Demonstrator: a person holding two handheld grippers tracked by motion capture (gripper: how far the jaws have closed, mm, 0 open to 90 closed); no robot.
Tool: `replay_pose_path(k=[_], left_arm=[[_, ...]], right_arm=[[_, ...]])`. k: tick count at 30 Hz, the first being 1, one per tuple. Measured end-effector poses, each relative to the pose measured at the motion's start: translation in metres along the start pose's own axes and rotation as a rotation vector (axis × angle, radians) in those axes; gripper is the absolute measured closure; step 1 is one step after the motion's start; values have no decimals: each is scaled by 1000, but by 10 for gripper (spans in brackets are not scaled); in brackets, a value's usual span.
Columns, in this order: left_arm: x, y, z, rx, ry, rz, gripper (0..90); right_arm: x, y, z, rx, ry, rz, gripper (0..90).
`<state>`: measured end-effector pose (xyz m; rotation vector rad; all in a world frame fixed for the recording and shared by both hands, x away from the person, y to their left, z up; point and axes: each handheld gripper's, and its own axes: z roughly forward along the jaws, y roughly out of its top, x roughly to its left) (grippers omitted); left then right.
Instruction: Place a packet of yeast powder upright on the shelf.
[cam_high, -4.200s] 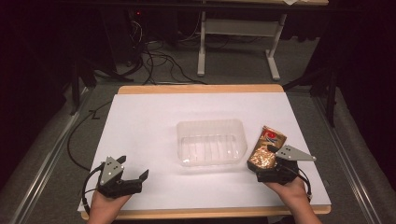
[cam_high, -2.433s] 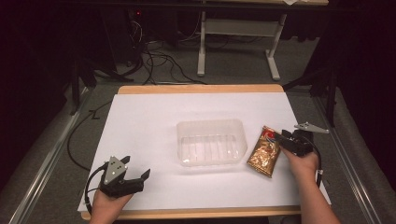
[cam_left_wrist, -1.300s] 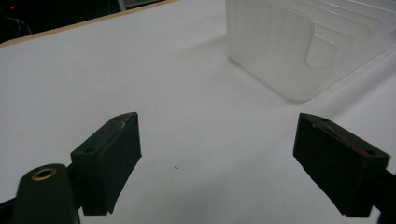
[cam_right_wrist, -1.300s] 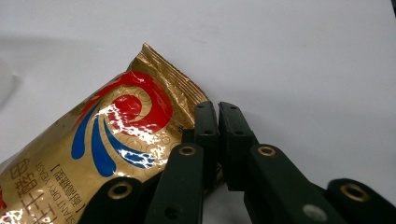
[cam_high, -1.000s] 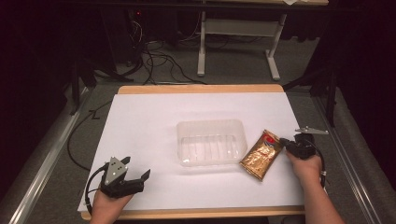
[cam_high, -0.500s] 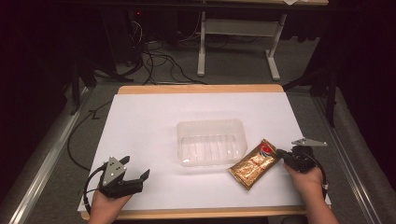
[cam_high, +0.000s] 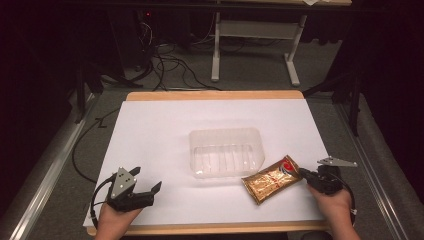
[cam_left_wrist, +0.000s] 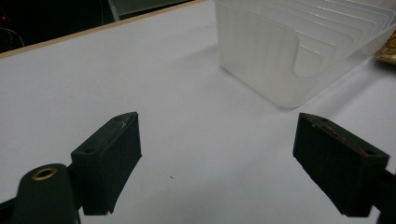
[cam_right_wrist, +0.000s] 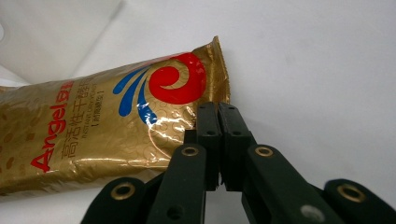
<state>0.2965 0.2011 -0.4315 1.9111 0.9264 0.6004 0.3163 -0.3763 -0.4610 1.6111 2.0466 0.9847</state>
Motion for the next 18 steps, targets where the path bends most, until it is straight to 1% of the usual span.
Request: replay_pose_path(k=[1, 2, 5, 8, 9, 12, 14, 16, 18], left_arm=[[0, 0, 0, -1, 0, 0, 158], [0, 1, 0, -7, 3, -4, 158], [1, 1, 1, -15, 4, -9, 158], [2, 2, 1, -13, 3, -9, 158], [2, 2, 1, -13, 2, -8, 158], [2, 2, 3, -10, 2, -9, 158], [2, 1, 5, -3, 1, -9, 158], [1, 1, 6, 2, 0, -7, 159], [0, 1, 7, 7, -1, -1, 158]], right_arm=[[-2, 0, -1, -6, -4, 9, 849], [-6, -1, -4, -31, 14, 41, 819], [-11, -3, -8, -60, 41, 87, 767], [-15, -4, -10, -88, 54, 114, 711], [-15, -5, -11, -92, 61, 125, 695], [-17, -5, -11, -105, 82, 135, 652], [-18, -6, -10, -107, 101, 153, 622], [-21, -7, -7, -103, 135, 186, 563], [-25, -10, -3, -96, 173, 229, 533]])
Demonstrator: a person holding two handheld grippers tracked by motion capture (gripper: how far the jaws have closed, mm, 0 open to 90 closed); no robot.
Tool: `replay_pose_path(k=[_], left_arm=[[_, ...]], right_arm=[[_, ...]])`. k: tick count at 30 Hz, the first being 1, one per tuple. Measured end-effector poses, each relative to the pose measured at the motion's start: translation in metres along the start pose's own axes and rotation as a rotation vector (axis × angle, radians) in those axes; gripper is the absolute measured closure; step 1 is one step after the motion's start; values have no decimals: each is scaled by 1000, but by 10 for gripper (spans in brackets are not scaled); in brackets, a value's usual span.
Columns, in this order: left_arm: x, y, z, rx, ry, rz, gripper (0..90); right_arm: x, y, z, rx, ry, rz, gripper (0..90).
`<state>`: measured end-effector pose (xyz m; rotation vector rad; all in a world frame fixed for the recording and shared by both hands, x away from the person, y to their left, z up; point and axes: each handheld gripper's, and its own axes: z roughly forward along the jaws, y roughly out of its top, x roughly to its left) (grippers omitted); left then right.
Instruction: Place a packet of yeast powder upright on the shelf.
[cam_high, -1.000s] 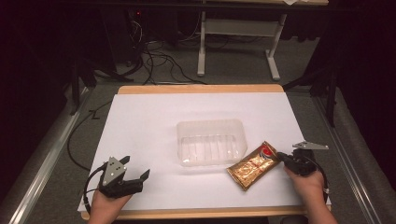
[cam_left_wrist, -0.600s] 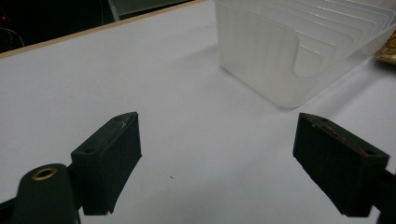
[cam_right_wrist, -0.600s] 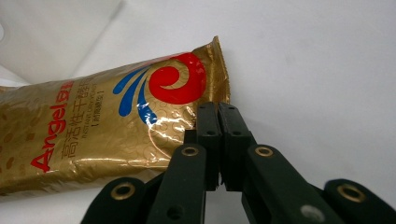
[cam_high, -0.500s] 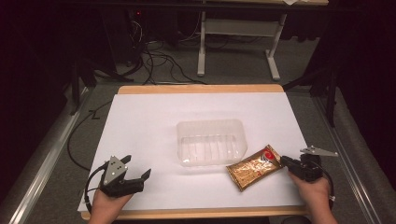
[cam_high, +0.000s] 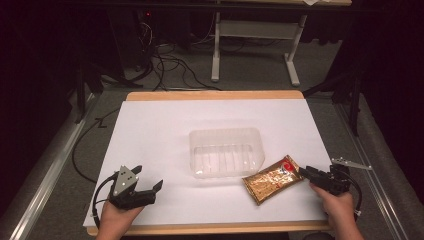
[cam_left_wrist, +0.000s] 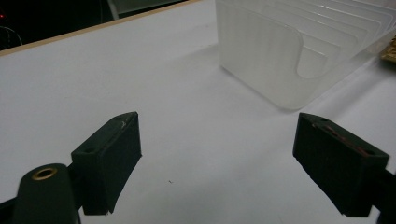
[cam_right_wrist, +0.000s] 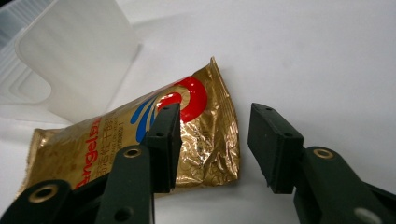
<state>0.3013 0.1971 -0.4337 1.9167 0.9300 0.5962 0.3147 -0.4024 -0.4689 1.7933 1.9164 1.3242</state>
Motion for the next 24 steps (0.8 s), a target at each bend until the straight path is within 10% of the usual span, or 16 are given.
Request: replay_pose_path(k=[24], left_arm=[[-1, -1, 0, 1, -1, 2, 160]], right_arm=[[-12, -5, 9, 55, 138, 223, 432]])
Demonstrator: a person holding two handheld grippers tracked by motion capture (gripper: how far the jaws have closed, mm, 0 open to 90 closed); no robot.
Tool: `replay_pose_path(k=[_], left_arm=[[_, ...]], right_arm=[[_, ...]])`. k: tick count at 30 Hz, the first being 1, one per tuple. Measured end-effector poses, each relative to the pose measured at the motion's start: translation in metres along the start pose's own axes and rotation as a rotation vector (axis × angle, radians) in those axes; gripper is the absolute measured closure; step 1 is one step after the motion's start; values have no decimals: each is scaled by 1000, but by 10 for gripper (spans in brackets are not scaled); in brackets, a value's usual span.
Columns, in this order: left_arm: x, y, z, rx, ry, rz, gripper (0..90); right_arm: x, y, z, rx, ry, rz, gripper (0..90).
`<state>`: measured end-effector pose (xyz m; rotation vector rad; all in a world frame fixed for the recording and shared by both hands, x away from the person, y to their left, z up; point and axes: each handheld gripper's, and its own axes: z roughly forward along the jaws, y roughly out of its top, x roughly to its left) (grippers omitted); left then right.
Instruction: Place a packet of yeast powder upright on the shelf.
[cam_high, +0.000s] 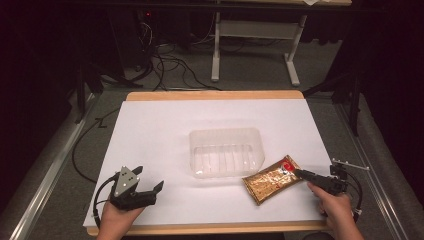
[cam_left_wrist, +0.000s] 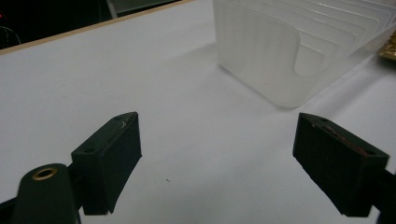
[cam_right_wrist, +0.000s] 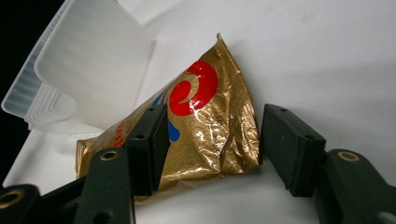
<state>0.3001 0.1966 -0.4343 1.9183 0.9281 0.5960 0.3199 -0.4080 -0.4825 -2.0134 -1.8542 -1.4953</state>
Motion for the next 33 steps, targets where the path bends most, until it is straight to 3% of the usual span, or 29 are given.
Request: replay_pose_path(k=[5, 18, 24, 29, 33], left_arm=[[0, 0, 0, 1, 1, 0, 162], [-1, 0, -1, 0, 5, 6, 163], [0, 0, 0, 5, 5, 6, 163], [0, 0, 0, 6, 7, 11, 163], [0, 0, -2, 0, 8, 5, 163]], right_arm=[[2, 0, 3, 12, 9, -8, 431], [-4, -1, 4, 6, 73, 49, 469], [-3, -1, 7, 22, 80, 48, 488], [-3, -1, 7, 29, 65, 45, 548], [-1, -1, 8, 29, 0, 18, 696]])
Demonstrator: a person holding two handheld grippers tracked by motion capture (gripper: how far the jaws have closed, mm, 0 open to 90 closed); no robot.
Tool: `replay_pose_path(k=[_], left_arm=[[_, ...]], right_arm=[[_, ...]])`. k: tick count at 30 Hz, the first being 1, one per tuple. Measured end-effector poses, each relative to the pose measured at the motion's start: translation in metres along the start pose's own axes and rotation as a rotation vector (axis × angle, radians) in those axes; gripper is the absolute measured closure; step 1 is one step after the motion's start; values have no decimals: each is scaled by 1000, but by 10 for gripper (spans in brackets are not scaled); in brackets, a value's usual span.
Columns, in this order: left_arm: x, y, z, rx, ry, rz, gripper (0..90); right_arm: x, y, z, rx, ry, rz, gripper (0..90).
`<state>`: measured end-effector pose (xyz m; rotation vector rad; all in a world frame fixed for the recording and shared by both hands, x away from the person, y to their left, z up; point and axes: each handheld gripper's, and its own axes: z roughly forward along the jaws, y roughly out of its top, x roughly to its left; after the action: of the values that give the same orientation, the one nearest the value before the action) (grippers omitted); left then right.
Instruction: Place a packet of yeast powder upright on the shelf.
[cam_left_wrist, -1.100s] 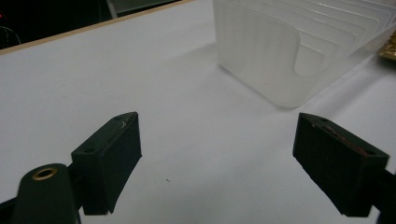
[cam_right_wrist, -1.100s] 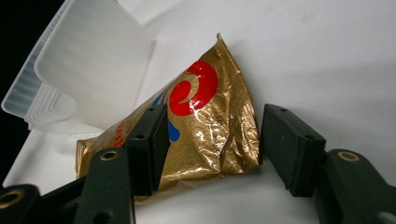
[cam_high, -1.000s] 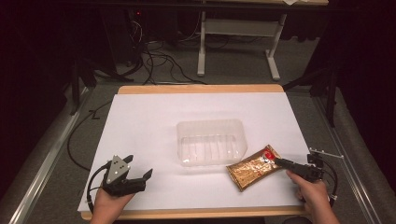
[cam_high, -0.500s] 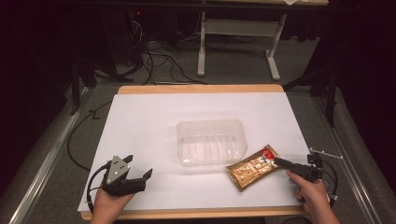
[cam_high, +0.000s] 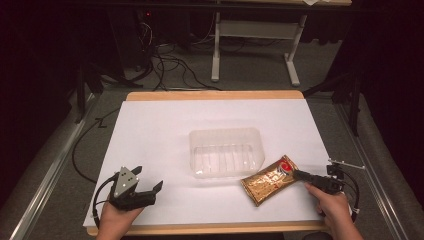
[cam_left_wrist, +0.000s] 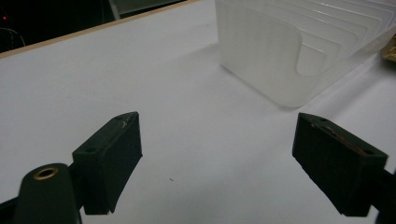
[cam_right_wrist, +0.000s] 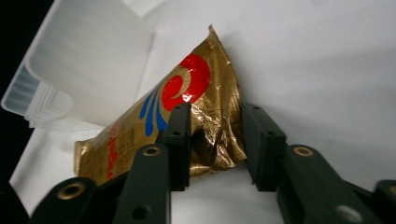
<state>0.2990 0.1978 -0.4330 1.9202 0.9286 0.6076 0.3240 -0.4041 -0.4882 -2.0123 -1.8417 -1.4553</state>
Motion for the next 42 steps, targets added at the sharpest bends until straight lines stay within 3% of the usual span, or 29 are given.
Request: replay_pose_path(k=[3, 10, 16, 24, 28, 36, 42], left_arm=[[1, 0, -1, -4, 1, 0, 163], [-2, -2, 0, -2, -12, -21, 165], [-11, -1, 4, 16, -14, 18, 166], [-13, -1, 9, 32, -16, 45, 169], [-11, -2, 6, 26, -8, 42, 169], [-6, -2, 3, 16, 4, 23, 169], [-7, -1, 4, 19, 5, 26, 169]], right_arm=[[0, 0, 0, -2, -16, -11, 726], [-1, 0, 0, 1, -6, 1, 726], [-1, 1, 0, 7, -4, 4, 734], [-3, 2, 2, 16, 8, 4, 766], [-2, 3, 4, 29, -3, 5, 862], [1, 3, -1, -8, 3, -26, 900], [5, 4, -11, -84, 23, -65, 900]])
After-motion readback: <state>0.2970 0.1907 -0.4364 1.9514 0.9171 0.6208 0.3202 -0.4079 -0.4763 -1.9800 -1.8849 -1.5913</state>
